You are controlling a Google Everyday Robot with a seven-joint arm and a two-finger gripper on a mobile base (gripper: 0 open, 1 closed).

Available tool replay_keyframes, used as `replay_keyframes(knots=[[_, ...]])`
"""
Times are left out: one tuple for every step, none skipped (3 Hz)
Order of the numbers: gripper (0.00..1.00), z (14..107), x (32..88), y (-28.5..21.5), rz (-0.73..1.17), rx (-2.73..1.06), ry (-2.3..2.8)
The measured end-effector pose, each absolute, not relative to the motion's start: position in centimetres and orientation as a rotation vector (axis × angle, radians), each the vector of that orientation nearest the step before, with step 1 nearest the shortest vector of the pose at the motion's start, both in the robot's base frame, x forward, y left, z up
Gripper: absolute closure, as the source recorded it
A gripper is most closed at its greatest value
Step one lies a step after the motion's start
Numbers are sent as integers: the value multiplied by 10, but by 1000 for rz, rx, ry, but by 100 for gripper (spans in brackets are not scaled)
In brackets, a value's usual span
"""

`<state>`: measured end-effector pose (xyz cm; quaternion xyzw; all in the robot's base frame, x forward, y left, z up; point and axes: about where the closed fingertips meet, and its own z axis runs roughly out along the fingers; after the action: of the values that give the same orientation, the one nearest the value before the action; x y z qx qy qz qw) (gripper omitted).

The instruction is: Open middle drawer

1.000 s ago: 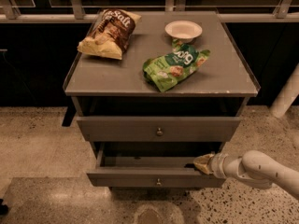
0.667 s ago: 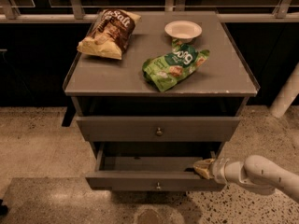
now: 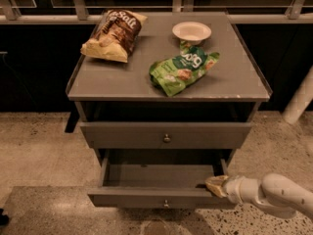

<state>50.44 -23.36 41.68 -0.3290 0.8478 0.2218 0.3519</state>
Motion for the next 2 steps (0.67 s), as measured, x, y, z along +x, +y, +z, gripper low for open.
replay_keyframes(knots=[[100,417,503,-234,580,-842,2198],[100,422,482,-235,623,-771,2173]])
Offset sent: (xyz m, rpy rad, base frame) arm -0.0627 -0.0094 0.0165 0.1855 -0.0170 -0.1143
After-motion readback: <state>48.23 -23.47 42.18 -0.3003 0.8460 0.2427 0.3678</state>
